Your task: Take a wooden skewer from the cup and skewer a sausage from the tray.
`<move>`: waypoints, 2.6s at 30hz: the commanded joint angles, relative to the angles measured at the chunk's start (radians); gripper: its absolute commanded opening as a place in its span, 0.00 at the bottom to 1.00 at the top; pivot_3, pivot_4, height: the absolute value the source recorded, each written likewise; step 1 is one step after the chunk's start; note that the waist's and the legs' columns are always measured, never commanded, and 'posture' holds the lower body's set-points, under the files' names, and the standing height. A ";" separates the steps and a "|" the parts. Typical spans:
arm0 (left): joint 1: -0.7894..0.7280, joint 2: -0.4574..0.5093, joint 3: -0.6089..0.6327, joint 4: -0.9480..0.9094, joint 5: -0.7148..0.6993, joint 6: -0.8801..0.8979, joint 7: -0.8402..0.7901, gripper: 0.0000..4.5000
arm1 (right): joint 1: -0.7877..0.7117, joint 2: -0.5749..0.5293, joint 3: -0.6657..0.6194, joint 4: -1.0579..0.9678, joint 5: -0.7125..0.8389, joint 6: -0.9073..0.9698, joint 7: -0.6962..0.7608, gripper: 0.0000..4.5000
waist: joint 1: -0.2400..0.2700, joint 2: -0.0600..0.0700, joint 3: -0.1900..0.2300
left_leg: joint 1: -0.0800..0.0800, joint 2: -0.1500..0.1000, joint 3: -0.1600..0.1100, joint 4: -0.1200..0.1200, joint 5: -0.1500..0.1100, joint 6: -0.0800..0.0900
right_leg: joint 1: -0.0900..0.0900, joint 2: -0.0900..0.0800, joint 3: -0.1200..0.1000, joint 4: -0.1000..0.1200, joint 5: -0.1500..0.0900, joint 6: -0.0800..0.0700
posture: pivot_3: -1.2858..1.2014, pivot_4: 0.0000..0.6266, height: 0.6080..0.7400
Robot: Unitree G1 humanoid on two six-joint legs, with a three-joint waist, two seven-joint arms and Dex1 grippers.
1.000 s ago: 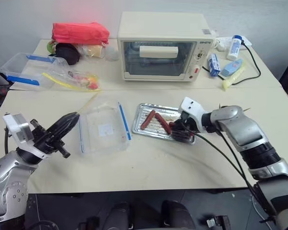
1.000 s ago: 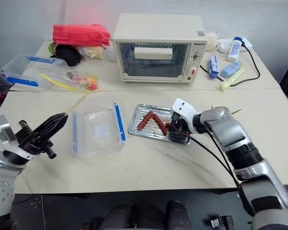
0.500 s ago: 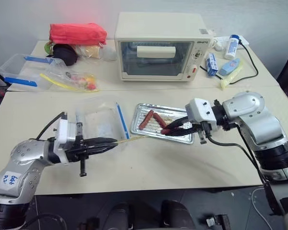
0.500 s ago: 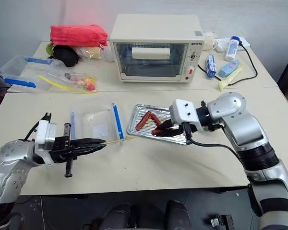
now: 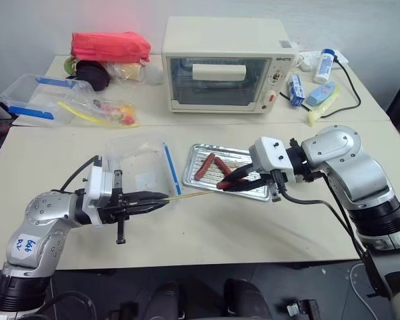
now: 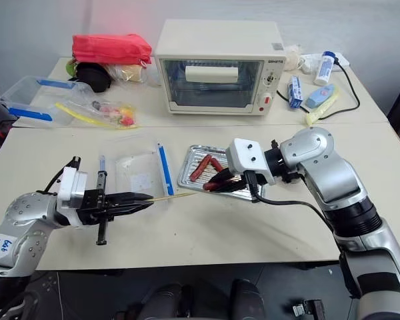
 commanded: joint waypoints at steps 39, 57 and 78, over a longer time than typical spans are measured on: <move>-0.033 -0.051 -0.039 0.045 0.073 -0.060 0.006 0.00 | 0.007 0.006 -0.001 -0.057 0.000 0.014 -0.011 0.15 | 0.001 0.000 0.000 | 0.000 0.000 0.000 0.001 0.000 0.000 | 0.000 0.000 0.000 0.001 0.000 0.000 | 0.52 0.24 1.00; -0.034 -0.057 -0.020 0.039 0.038 -0.036 0.001 0.00 | 0.021 -0.009 0.000 -0.049 -0.014 0.009 -0.005 0.15 | 0.001 0.000 0.000 | 0.000 0.000 0.000 0.001 0.000 0.000 | 0.000 0.000 0.000 0.001 0.000 0.000 | 0.52 0.24 1.00; -0.050 -0.077 -0.058 0.057 0.078 -0.055 0.014 0.00 | -0.001 0.012 0.012 -0.044 -0.030 0.015 -0.010 0.15 | 0.001 0.000 0.000 | 0.000 0.000 0.000 0.001 0.000 0.000 | 0.000 0.000 0.000 0.001 0.000 0.000 | 0.52 0.24 1.00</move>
